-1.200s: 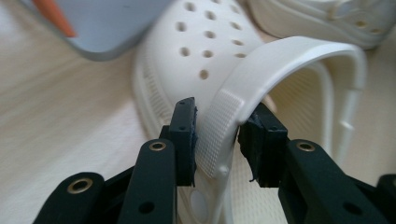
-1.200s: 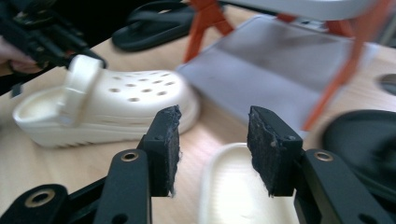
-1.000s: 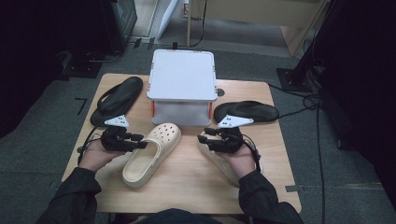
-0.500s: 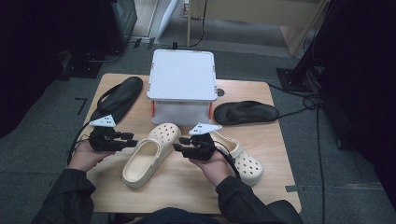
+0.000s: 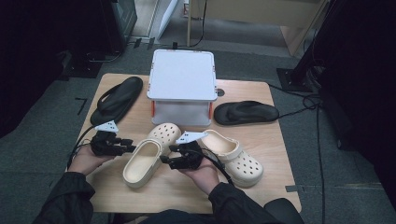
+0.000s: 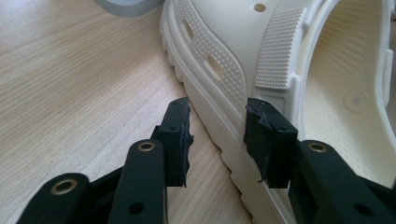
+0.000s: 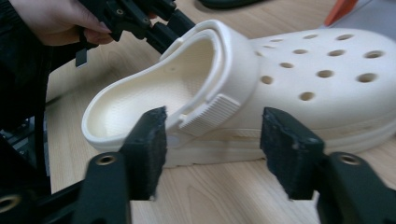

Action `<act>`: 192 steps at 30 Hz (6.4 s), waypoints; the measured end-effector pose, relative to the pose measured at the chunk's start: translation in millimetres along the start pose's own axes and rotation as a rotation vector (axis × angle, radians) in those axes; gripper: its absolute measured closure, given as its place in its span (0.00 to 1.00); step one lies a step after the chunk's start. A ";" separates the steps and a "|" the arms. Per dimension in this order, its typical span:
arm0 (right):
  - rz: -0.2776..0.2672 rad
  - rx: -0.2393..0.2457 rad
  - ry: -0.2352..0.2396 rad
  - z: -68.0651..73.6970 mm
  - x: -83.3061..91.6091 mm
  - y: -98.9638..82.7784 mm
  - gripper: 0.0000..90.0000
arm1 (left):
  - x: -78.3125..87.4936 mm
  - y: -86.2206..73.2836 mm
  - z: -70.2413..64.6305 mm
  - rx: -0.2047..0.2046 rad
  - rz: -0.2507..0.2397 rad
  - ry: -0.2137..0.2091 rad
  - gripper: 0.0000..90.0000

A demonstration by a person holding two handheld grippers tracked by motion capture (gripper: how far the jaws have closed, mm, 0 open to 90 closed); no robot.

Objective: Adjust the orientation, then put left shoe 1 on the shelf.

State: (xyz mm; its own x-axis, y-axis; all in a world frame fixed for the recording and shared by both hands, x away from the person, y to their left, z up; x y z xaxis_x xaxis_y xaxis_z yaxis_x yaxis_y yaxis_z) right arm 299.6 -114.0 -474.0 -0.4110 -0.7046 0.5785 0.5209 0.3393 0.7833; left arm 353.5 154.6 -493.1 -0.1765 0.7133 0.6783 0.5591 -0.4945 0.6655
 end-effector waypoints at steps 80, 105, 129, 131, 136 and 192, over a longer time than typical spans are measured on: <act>0.017 0.038 -0.389 -48.3 -1.7 59.2 0.85 | 8.4 173.9 13.5 -0.144 -0.172 0.017 0.65; 0.002 -0.016 -0.466 -65.4 -11.9 57.7 0.56 | 7.0 171.9 12.4 -0.177 -0.187 0.052 0.66; 0.085 0.078 -0.157 -3.4 9.4 -48.6 0.86 | 7.0 170.0 14.9 -0.147 -0.215 0.038 0.69; 0.090 0.078 -0.156 -5.3 3.7 -48.7 0.90 | 6.9 169.9 14.6 -0.145 -0.216 0.040 0.69; 0.074 0.075 -0.178 -6.8 -3.4 -42.0 0.88 | 6.5 169.5 14.2 -0.144 -0.221 0.041 0.69; 0.017 -0.028 -0.189 -59.3 -66.7 42.3 0.74 | 5.7 169.5 15.9 -0.096 -0.245 -0.011 0.62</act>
State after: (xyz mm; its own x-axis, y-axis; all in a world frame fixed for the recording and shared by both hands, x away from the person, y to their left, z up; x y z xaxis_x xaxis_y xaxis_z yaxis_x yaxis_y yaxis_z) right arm 393.4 -89.6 -492.9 -0.5340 -0.5683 0.6260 0.5481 0.3311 0.7681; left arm 460.1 82.7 -381.4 -0.2886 0.8227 0.4899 0.4207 -0.3507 0.8367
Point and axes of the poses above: each handheld gripper's, and its own axes: x roughly backward along the jaws, y roughly out of its top, z roughly to its left, the point moved 3 cm from there along -x, roughly forward along the jaws, and after that the axes turned 5 degrees about -y, right-handed, at the moved point
